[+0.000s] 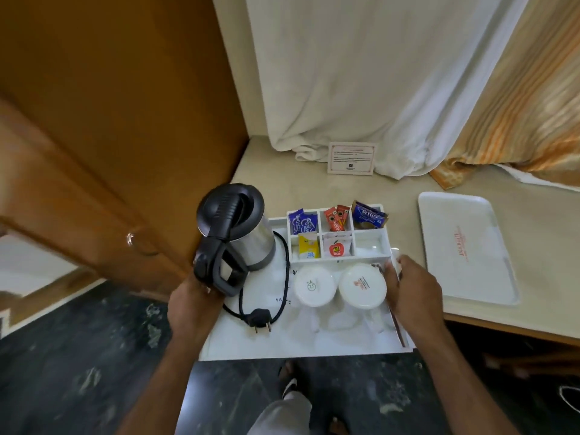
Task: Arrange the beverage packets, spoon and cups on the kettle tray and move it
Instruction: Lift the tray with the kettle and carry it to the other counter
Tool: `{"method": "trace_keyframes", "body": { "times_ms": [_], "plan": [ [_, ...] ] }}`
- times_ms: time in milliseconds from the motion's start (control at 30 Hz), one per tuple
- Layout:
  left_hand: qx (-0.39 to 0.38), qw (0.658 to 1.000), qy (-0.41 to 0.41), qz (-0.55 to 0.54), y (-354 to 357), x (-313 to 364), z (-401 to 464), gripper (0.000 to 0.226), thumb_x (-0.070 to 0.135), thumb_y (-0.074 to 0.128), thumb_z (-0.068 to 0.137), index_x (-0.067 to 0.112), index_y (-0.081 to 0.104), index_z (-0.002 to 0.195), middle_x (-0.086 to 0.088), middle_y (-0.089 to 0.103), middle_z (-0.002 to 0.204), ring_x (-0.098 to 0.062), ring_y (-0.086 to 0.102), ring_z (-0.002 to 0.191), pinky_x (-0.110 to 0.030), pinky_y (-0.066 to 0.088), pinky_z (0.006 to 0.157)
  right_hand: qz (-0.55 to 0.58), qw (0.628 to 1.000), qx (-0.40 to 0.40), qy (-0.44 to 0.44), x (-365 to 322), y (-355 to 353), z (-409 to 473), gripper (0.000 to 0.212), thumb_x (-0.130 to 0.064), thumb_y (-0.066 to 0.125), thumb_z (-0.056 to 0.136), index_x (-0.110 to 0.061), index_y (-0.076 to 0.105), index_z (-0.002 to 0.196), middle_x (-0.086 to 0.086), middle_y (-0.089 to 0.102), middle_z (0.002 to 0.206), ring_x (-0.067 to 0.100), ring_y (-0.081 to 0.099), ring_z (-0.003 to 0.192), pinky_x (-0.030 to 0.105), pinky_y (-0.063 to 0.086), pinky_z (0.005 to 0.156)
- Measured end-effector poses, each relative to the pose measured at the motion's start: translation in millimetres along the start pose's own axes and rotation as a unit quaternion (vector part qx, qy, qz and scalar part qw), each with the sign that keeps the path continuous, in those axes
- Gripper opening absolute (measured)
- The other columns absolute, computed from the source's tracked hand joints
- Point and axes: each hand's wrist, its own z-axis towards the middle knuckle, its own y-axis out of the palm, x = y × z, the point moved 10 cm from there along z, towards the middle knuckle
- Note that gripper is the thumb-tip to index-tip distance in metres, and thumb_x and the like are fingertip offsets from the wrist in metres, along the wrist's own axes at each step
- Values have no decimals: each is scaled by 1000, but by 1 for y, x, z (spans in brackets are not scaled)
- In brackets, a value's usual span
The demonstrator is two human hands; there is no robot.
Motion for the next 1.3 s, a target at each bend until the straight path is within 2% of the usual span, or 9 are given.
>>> {"method": "trace_keyframes", "body": {
  "times_ms": [133,333,533,667,800,1000,1133,1233,1300],
  "plan": [
    [22,998,-59,-14,-42,-64,-41,14,29,70,79,18,62,79,-2,58,70,-24,49,64,-32,37,58,1,999,-28,-46,-36,17,-46,26,-39,49,96,-19,52,80,1,62,73,19,56,63,32,47,59],
    [66,989,-127,-23,-108,-171,-65,24,31,74,79,23,54,67,9,50,58,-20,46,56,-30,32,50,5,993,-63,-97,-120,60,-105,28,-40,50,96,-21,51,76,-3,58,67,14,53,58,30,46,53],
    [101,979,-176,-29,-186,-301,-62,29,27,71,76,26,47,60,9,50,54,-14,45,51,-29,32,49,21,983,-70,-166,-242,123,-179,18,-35,52,96,-24,55,82,-5,60,71,17,57,64,34,52,60],
    [99,978,-180,-34,-243,-385,-39,29,41,64,73,21,50,59,1,55,52,-24,54,52,-30,37,50,26,980,-91,-176,-325,175,-228,21,-37,51,96,-24,55,80,-3,63,73,14,56,64,32,46,59],
    [124,973,-193,-23,-298,-457,-10,27,31,71,79,20,53,63,2,56,56,-21,54,54,-27,33,49,31,974,-107,-197,-408,216,-265,23,-39,48,97,-22,58,85,-2,64,78,20,59,71,31,44,62],
    [153,965,-211,-12,-354,-545,42,23,27,69,81,19,52,67,5,49,60,-19,47,56,-27,29,49,41,963,-121,-238,-528,279,-290,25,-41,47,97,-25,54,79,-8,61,73,13,57,68,30,45,60],
    [172,960,-221,-4,-380,-605,95,21,30,67,82,21,53,68,5,51,61,-22,50,60,-28,30,50,60,956,-149,-245,-603,348,-289,21,-44,47,97,-28,57,88,-11,63,77,12,60,72,29,49,58],
    [190,955,-229,-5,-401,-651,143,24,38,64,79,21,55,65,10,49,58,-22,48,57,-27,28,49,93,951,-171,-238,-660,405,-288,22,-44,45,97,-28,59,98,-7,66,86,15,62,79,38,56,66],
    [194,953,-231,-6,-415,-672,171,24,44,58,73,22,53,64,13,47,57,-25,48,59,-30,29,51,105,948,-174,-245,-698,430,-290,20,-42,44,98,-27,57,97,-6,64,83,16,61,77,39,55,63]
  ]
}}
